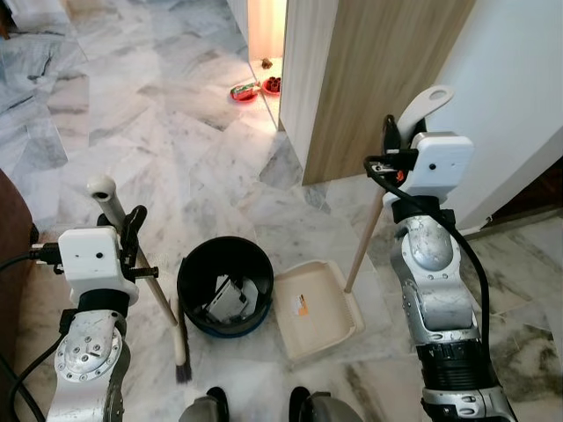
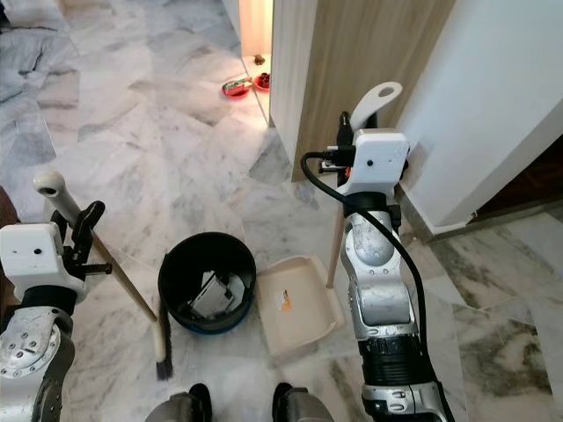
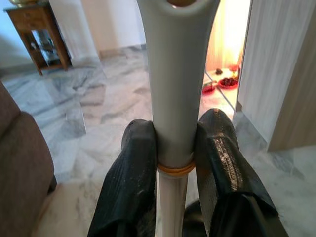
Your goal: Sweep floor
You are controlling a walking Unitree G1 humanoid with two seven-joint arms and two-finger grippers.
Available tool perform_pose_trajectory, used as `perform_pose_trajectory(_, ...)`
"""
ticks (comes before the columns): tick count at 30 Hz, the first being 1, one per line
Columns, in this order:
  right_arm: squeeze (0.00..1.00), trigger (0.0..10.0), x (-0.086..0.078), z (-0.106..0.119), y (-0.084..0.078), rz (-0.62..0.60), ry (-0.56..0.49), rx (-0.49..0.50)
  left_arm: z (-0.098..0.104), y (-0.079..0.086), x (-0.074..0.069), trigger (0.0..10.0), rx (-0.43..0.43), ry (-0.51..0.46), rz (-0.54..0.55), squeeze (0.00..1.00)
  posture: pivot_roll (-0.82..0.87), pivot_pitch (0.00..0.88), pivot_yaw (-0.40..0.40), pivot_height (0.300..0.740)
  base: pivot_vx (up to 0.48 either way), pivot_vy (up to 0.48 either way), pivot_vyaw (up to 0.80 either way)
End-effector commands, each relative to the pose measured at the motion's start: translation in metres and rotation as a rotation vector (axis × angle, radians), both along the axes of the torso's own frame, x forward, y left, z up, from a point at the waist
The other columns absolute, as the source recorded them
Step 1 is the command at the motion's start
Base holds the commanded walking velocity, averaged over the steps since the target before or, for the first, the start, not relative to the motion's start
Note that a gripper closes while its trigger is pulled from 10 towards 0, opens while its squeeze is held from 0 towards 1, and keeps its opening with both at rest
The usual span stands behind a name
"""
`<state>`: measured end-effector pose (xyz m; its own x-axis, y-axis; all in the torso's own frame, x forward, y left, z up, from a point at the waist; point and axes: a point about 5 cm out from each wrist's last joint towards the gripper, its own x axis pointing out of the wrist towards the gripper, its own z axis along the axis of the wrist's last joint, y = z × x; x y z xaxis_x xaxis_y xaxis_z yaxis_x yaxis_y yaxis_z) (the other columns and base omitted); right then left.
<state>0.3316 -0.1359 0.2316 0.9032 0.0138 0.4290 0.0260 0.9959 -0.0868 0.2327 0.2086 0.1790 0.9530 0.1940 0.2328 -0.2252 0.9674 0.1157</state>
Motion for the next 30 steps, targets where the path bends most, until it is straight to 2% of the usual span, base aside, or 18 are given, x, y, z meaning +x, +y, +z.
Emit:
perform_pose_trajectory(1,0.0,10.0,-0.0002,0.0091,0.0028,0.021,-0.035,0.003,0.0064,0.0006,-0.0056,10.0,0.006,-0.037,0.013,0.0,-0.04,0.225,-0.041,0.74,-0.259,0.0,0.0)
perform_pose_trajectory(18,0.0,10.0,0.0,0.0067,0.0,0.017,-0.032,-0.018,0.0046,-0.001,-0.0083,10.0,0.005,-0.034,0.007,0.0,-0.03,0.197,-0.037,0.74,-0.278,0.0,0.0)
perform_pose_trajectory(30,0.0,10.0,0.0009,0.0042,-0.0015,0.014,-0.018,-0.013,0.0049,-0.0009,-0.0065,10.0,0.01,-0.032,0.005,0.0,-0.03,0.216,-0.039,0.74,-0.285,0.0,0.0)
